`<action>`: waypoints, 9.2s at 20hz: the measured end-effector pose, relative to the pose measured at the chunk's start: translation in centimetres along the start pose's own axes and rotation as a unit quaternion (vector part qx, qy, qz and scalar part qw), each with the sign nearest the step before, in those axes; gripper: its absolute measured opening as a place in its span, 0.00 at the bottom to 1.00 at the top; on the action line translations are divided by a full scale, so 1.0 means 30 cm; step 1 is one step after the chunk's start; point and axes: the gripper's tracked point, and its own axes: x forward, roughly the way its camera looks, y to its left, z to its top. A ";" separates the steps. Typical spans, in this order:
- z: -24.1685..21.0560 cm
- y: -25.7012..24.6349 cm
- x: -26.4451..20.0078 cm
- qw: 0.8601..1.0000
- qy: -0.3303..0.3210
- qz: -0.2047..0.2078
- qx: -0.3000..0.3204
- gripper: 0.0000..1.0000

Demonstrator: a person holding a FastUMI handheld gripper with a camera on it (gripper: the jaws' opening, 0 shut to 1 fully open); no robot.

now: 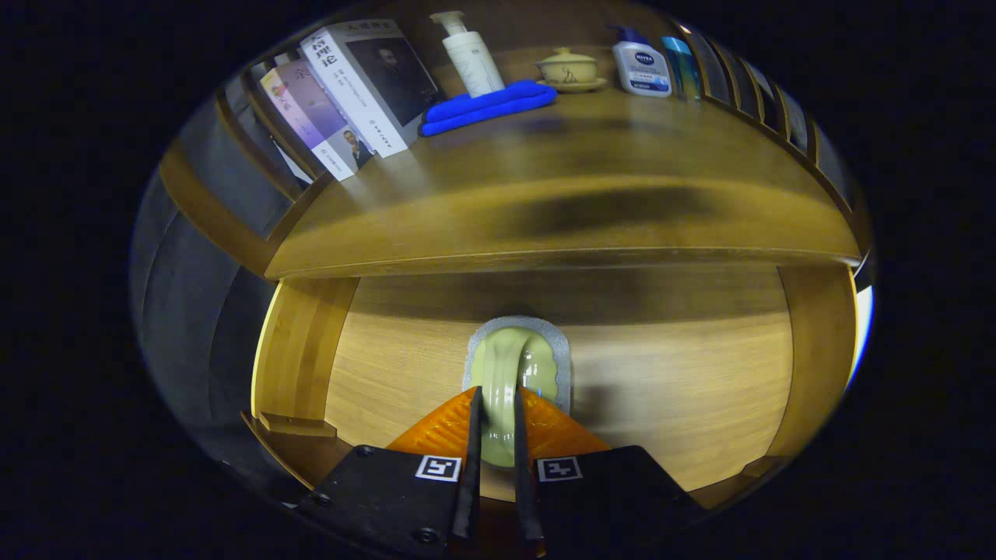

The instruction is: Pull open the drawer, take out the items inside it, and place them on the countertop above the cabinet.

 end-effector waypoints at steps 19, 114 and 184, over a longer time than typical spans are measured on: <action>0.200 -0.008 -0.392 0.991 -0.110 0.080 0.007 0.21; -0.265 0.033 -0.409 0.898 -0.413 -0.092 -0.123 0.99; 0.118 -0.083 -0.018 0.904 -0.391 -0.161 -0.069 0.98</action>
